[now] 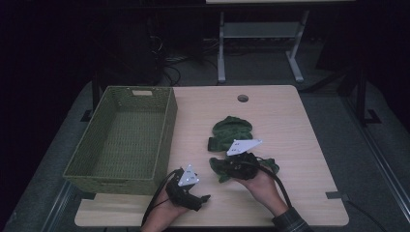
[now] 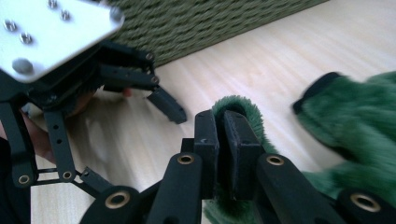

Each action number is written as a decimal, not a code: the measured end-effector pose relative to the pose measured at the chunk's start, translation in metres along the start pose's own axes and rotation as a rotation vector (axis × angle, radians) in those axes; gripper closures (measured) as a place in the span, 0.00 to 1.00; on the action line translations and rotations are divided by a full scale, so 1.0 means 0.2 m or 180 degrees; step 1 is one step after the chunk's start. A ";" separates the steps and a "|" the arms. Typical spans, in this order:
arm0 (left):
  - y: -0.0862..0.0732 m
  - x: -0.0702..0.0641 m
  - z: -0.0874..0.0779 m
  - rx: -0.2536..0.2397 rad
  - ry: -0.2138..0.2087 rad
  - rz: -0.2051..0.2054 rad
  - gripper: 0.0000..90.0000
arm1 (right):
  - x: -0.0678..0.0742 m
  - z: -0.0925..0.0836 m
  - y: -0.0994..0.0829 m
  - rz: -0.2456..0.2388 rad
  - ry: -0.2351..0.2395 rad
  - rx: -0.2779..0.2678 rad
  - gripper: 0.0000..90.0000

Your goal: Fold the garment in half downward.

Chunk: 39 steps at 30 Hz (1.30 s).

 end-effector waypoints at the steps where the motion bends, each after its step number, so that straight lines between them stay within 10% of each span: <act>1: 0.00 0.00 0.00 0.0008 0.0001 0.0007 0.14 | -0.01 -0.02 0.00 0.0032 0.0001 -0.0033 0.93; 29: 0.00 0.00 0.00 0.0020 -0.0002 0.0020 0.14 | -0.34 -0.24 -0.19 0.0532 -0.0604 0.0022 0.83; 39: 0.00 0.00 0.00 0.0022 0.0001 0.0028 0.14 | -0.35 -0.26 -0.07 0.0437 -0.0605 -0.0163 0.96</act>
Point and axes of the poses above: each handheld gripper's, and its own axes: z roughly forward along the jaws, y roughly out of its top, x roughly to its left, the point moved 2 cm from there along z, roughly forward along the jaws, and after that the axes turned 9 degrees about z, right-handed, at the moved point
